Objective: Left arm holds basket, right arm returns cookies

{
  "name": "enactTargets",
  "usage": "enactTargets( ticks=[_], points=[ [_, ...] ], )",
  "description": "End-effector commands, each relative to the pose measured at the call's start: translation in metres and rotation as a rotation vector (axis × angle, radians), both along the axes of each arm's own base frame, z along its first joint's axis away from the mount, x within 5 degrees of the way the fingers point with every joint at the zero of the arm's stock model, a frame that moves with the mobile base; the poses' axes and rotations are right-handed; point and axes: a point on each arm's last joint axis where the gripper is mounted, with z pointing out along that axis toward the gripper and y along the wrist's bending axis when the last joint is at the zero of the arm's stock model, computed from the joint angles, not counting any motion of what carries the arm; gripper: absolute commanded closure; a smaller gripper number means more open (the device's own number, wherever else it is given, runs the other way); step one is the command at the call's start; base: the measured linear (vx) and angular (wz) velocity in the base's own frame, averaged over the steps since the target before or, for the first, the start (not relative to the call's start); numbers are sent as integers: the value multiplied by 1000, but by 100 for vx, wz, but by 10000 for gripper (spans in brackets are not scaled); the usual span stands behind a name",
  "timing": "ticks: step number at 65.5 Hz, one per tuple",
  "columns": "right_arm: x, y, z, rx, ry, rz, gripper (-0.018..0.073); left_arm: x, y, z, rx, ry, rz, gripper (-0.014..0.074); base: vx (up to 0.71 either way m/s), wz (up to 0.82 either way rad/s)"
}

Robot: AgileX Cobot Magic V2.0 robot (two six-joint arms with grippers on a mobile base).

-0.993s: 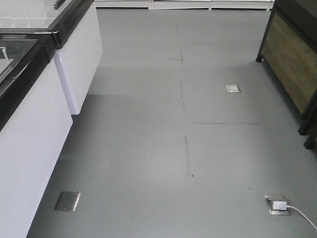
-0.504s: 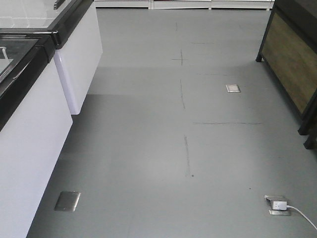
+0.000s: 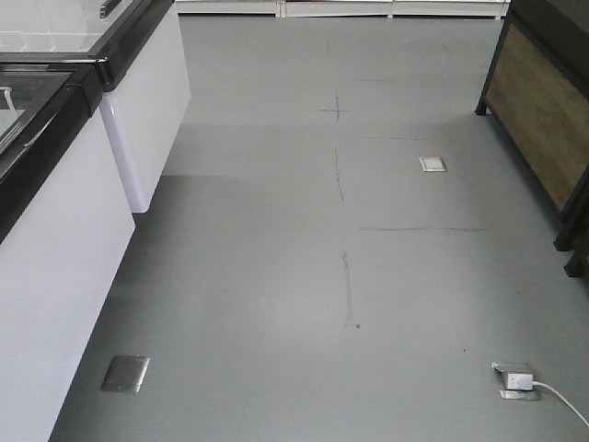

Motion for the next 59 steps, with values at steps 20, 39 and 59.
enactTargets(
  ticks=[20,39,59],
  points=[
    [0,0,1,-14,-69,1,565,13,7,5,44,-51,34,81,0,0],
    [0,0,1,-14,-69,1,565,27,1,7,185,-64,21,82,0,0],
    [0,0,1,-14,-69,1,565,27,1,6,229,-62,19,84,0,0]
  ],
)
